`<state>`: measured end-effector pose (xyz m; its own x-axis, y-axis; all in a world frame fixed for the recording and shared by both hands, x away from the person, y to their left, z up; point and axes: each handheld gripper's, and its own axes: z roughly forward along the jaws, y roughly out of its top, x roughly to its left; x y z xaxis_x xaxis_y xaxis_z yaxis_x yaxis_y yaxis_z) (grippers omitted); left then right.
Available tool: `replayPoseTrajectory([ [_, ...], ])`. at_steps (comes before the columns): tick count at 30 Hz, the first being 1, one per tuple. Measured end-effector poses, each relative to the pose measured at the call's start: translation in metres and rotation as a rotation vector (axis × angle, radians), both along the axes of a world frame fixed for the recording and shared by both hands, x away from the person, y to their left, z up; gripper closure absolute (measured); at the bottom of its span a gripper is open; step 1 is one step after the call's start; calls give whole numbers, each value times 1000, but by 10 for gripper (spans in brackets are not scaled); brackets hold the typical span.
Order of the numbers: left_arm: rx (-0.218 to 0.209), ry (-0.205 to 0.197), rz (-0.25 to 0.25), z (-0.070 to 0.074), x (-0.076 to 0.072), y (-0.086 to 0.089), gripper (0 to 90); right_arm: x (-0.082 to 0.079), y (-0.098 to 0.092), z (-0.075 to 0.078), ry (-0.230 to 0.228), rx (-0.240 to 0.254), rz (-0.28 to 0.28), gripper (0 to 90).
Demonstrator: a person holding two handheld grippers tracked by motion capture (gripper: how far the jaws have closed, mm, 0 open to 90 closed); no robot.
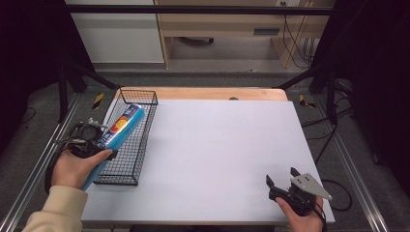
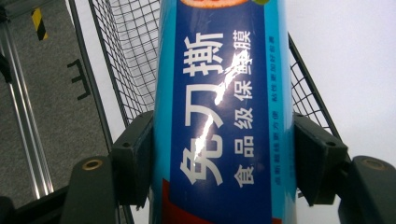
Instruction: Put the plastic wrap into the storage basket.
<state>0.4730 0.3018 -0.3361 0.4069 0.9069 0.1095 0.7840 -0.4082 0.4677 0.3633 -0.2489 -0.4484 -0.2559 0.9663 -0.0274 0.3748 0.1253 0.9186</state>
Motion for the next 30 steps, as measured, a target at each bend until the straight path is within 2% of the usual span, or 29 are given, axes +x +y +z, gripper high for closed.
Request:
replayPoseTrajectory([
  [13,23,37,16,-1,11,-10,322,0,-1,0,1,2,-1,146],
  [19,25,52,39,-1,15,-11,322,0,-2,0,-1,2,1,146],
  [26,57,64,53,-5,19,-14,322,0,-2,0,1,4,2,146],
  [30,57,75,66,-7,23,-15,322,0,-2,0,-1,4,1,146],
])
